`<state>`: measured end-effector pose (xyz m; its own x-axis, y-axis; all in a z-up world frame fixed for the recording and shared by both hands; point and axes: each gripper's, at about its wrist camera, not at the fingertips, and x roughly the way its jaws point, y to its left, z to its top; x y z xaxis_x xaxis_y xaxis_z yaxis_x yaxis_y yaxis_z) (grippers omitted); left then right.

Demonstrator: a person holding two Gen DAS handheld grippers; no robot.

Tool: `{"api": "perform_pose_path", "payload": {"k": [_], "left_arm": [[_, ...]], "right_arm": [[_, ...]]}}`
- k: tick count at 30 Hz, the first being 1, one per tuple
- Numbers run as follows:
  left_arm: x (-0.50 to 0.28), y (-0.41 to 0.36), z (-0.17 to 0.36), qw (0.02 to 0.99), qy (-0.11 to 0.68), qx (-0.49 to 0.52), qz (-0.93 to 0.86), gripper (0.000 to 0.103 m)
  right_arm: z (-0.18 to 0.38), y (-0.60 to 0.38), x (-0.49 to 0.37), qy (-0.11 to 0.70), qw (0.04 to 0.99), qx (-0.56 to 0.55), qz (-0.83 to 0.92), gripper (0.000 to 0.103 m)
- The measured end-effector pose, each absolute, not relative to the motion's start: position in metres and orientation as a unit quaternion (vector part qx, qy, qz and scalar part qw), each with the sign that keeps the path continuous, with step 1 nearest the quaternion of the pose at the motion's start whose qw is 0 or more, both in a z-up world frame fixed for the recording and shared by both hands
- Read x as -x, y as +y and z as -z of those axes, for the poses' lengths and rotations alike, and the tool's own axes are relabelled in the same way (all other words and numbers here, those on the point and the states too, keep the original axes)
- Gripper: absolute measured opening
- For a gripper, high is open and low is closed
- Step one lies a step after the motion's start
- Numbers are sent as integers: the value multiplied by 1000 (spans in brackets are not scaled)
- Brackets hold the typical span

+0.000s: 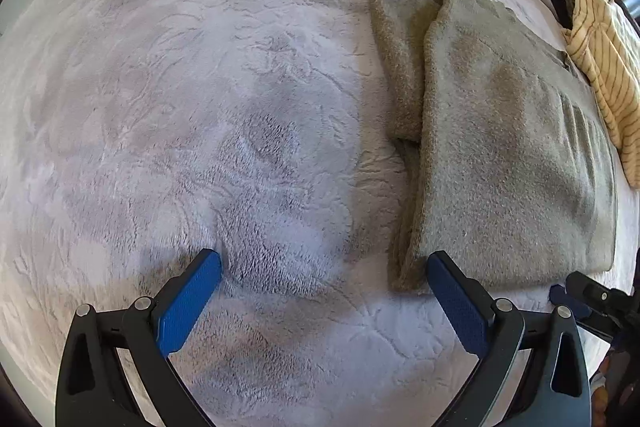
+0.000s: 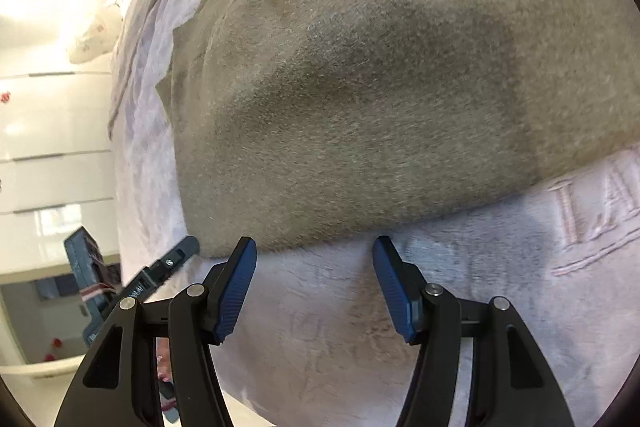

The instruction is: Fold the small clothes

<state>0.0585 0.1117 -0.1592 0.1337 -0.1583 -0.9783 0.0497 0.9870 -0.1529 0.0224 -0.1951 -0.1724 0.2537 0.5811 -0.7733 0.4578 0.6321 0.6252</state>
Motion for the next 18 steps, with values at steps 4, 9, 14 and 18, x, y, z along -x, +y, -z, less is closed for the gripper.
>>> {"api": "perform_pose_path", "payload": {"k": [4, 9, 14, 18], "left_arm": [[-72, 109, 162, 753, 652, 51, 78, 103], [-92, 117, 160, 755, 641, 93, 98, 103], [-119, 122, 163, 747, 638, 142, 122, 103], [-128, 109, 163, 740, 637, 159, 148, 103]], "right_arm": [[182, -189, -24, 584, 657, -473, -54, 65], [196, -178, -30, 540, 644, -540, -54, 65], [216, -169, -47, 484, 613, -623, -51, 66], [224, -170, -58, 483, 589, -646, -60, 26]]}}
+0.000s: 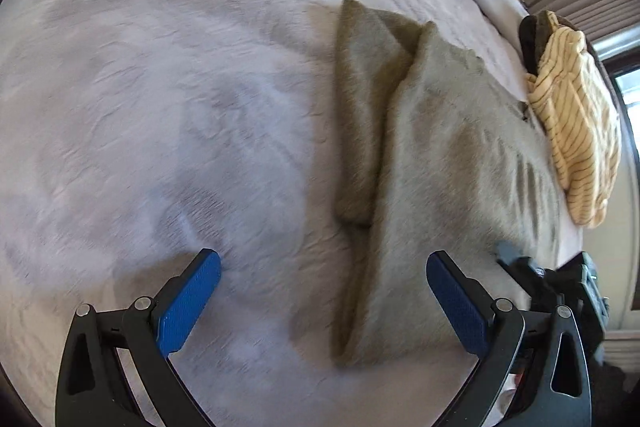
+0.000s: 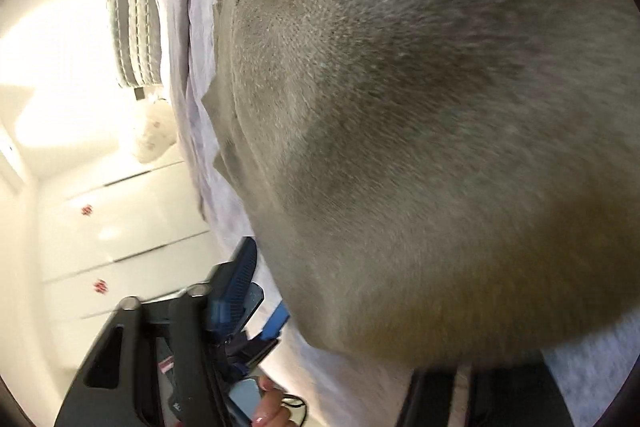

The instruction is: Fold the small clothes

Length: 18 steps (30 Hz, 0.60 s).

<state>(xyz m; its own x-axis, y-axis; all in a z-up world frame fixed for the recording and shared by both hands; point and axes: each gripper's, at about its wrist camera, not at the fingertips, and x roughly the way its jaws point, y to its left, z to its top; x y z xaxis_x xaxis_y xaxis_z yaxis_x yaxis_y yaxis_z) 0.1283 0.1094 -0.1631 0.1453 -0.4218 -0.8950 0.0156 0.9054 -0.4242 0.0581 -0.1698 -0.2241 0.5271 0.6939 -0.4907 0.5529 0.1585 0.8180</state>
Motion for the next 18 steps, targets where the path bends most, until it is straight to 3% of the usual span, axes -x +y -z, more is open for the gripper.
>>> {"api": "perform_pose_path", "payload": {"k": [1, 9, 16, 18], "left_arm": [[-130, 107, 162, 736, 636, 170, 157, 103], [-171, 82, 179, 665, 639, 294, 252, 103], [-201, 21, 176, 630, 635, 316, 317, 102], [-201, 5, 172, 651, 639, 266, 310, 70]], "right_arm": [[224, -171, -60, 484, 586, -647, -67, 9], [170, -186, -72, 448, 623, -620, -165, 9], [169, -183, -73, 508, 627, -561, -187, 9], [177, -182, -65, 549, 612, -540, -182, 13]]}}
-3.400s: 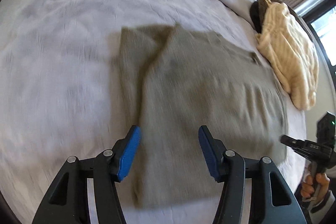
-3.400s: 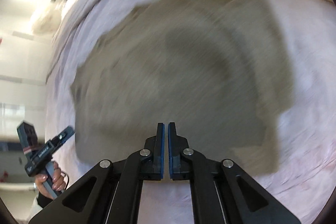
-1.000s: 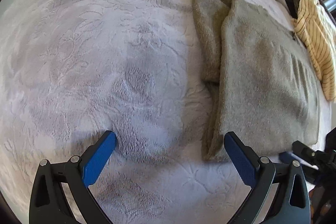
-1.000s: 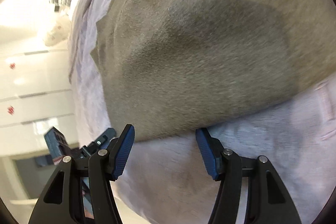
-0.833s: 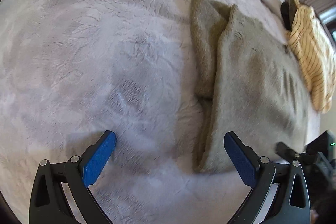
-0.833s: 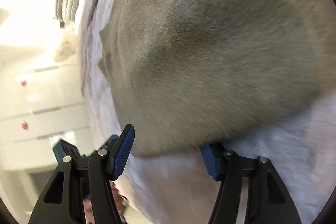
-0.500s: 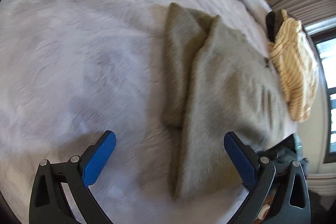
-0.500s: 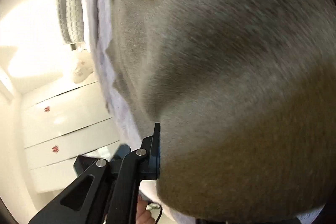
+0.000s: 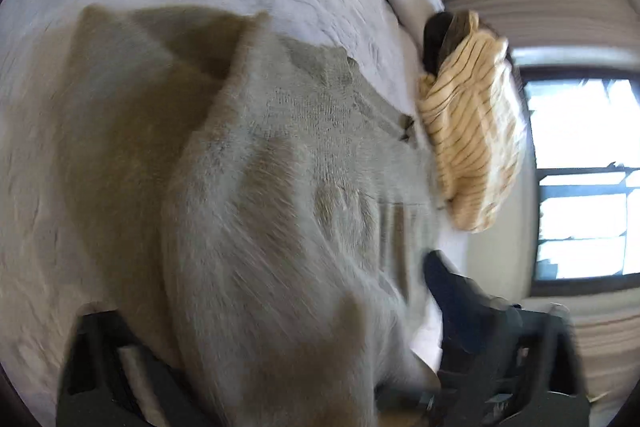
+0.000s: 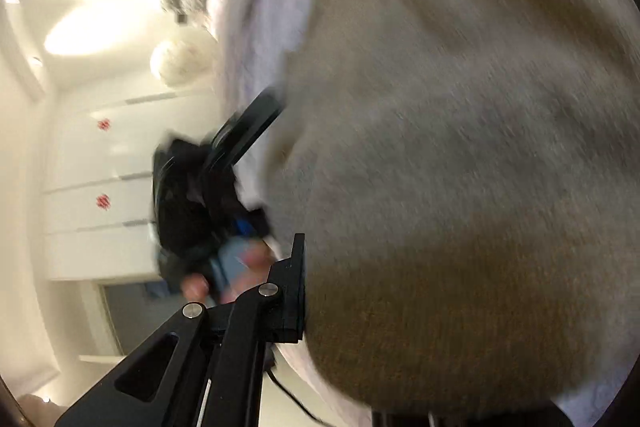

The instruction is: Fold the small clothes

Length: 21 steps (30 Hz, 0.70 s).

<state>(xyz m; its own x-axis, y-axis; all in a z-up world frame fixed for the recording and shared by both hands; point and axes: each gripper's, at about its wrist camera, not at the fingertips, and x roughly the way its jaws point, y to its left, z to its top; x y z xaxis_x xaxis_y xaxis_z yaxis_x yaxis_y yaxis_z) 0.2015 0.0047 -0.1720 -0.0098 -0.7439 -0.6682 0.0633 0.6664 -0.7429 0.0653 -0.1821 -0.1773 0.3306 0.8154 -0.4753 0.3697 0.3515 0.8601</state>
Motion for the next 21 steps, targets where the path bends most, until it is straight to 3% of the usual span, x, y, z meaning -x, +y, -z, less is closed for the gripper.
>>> {"api": "perform_pose_path", "payload": {"k": [1, 2, 6, 7, 8, 9, 10, 13, 18, 21], "left_arm": [[-201, -1, 174, 655, 649, 242, 302, 41], [-201, -7, 180, 653, 662, 224, 294, 35], [-199, -8, 187, 661, 661, 220, 278, 35], [-199, -9, 188, 664, 660, 222, 272, 37], [-198, -7, 189, 664, 661, 225, 267, 45], [-199, -8, 190, 664, 663, 228, 260, 46], [-198, -6, 191, 664, 663, 230, 257, 47], [-196, -6, 193, 670, 663, 215, 254, 46], [-193, -12, 181, 697, 651, 158, 254, 42], [-192, -13, 176, 704, 648, 146, 253, 38]], "right_arm": [[177, -182, -63, 562, 611, -526, -186, 15], [175, -184, -61, 574, 613, -507, -191, 17], [140, -212, -55, 581, 653, -440, -205, 29], [133, -222, -53, 576, 661, -436, -203, 35], [128, -230, -54, 570, 670, -432, -198, 36], [122, -241, -57, 562, 684, -426, -184, 36], [118, -248, -61, 558, 695, -419, -172, 35], [115, -267, -86, 559, 716, -395, -137, 15], [111, -282, -108, 526, 735, -400, -151, 14], [126, -284, -114, 556, 723, -387, -137, 14]]}}
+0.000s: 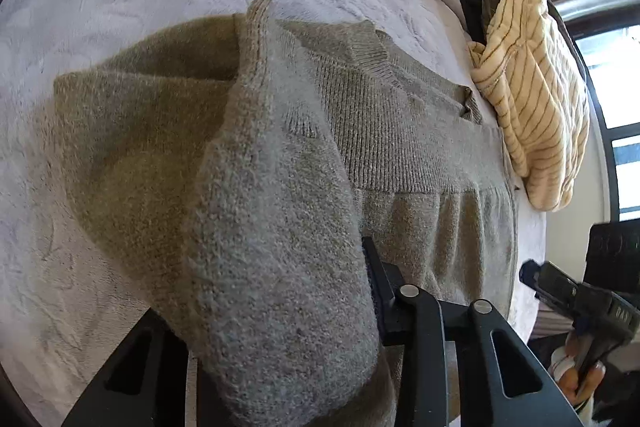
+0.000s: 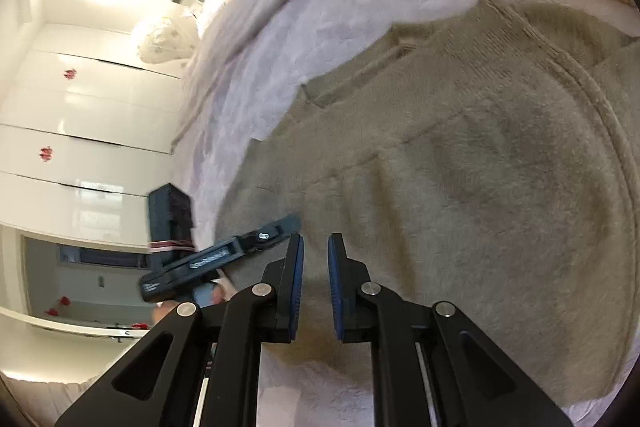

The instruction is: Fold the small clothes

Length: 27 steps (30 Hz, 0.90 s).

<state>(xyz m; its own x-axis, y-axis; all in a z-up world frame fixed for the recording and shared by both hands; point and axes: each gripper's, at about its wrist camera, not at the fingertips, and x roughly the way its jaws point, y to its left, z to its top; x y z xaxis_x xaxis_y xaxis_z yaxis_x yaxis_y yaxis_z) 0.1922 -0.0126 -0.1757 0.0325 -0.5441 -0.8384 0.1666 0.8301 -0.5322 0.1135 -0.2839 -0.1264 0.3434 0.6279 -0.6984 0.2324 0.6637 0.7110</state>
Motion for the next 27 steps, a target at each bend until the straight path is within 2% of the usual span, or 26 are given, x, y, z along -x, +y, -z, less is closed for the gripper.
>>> {"api": "perform_pose_path", "payload": {"k": [3, 4, 6, 12, 15, 19, 22, 24, 26, 27], "left_arm": [[-190, -15, 167, 715, 645, 131, 238, 32], [-189, -17, 163, 719, 643, 126, 234, 29], [-187, -22, 149, 726, 637, 120, 228, 27], [-182, -75, 85, 751, 596, 102, 266, 27], [-180, -123, 58, 760, 575, 70, 294, 27], [-164, -197, 44, 769, 550, -6, 326, 27], [-148, -257, 56, 758, 550, -62, 346, 27], [-135, -289, 72, 756, 546, -103, 345, 38], [-127, -306, 84, 750, 548, -108, 354, 69], [-123, -310, 87, 747, 552, -101, 356, 73]], "right_arm": [[171, -278, -104, 611, 686, -376, -119, 13], [186, -275, -100, 620, 674, -382, -122, 6], [199, -276, -90, 604, 671, -411, -128, 2], [188, -302, -81, 581, 666, -440, -155, 2], [169, -341, -66, 542, 690, -458, -141, 6], [159, -406, -37, 492, 704, -503, -95, 7], [171, -440, -19, 491, 692, -524, -74, 7], [184, -449, -12, 500, 677, -535, -71, 7], [193, -455, -4, 494, 661, -559, -79, 7], [195, -457, -2, 491, 659, -564, -80, 7]]}}
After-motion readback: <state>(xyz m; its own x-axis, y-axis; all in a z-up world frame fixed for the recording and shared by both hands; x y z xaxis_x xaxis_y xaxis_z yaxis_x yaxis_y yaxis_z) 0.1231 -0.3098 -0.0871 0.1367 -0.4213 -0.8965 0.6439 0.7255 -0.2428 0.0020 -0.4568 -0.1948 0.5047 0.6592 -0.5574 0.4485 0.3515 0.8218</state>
